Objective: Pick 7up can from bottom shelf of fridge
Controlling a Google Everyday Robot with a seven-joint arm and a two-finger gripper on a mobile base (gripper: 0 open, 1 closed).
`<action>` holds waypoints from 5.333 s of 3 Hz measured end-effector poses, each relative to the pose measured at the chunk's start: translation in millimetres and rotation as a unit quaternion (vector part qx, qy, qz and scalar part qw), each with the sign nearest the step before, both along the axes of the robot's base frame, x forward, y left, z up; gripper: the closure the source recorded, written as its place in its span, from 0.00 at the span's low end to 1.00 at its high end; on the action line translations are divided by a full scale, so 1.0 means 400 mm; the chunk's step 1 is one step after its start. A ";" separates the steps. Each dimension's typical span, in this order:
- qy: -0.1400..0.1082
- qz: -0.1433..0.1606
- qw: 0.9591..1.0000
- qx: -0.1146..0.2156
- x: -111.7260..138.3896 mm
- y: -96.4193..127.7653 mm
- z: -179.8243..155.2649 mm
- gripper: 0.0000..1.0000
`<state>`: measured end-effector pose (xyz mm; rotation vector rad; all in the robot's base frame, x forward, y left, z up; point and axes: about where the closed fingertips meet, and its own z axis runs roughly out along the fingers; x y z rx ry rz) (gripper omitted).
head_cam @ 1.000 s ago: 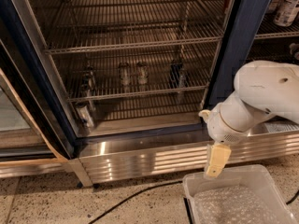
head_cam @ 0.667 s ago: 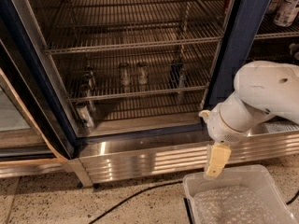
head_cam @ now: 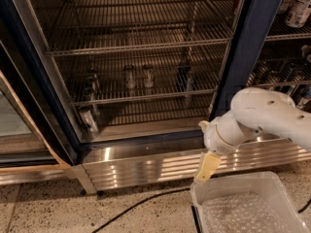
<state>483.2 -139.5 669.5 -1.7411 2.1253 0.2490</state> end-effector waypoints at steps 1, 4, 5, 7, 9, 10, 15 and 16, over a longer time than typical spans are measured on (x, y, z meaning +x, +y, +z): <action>-0.032 -0.010 0.998 0.046 0.094 0.049 -0.082 0.00; -0.076 -0.008 0.992 0.105 0.233 0.139 -0.207 0.00; -0.085 -0.028 0.989 0.120 0.241 0.149 -0.222 0.00; -0.123 -0.066 0.965 0.220 0.394 0.258 -0.297 0.00; -0.155 -0.059 0.944 0.284 0.507 0.345 -0.324 0.00; -0.156 -0.059 0.943 0.287 0.511 0.354 -0.330 0.00; -0.189 -0.070 0.906 0.371 0.762 0.562 -0.288 0.00; -0.189 -0.070 0.906 0.372 0.763 0.563 -0.288 0.00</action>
Offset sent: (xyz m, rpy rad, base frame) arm 0.1055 0.0588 -0.0762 0.2228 -0.2185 0.0046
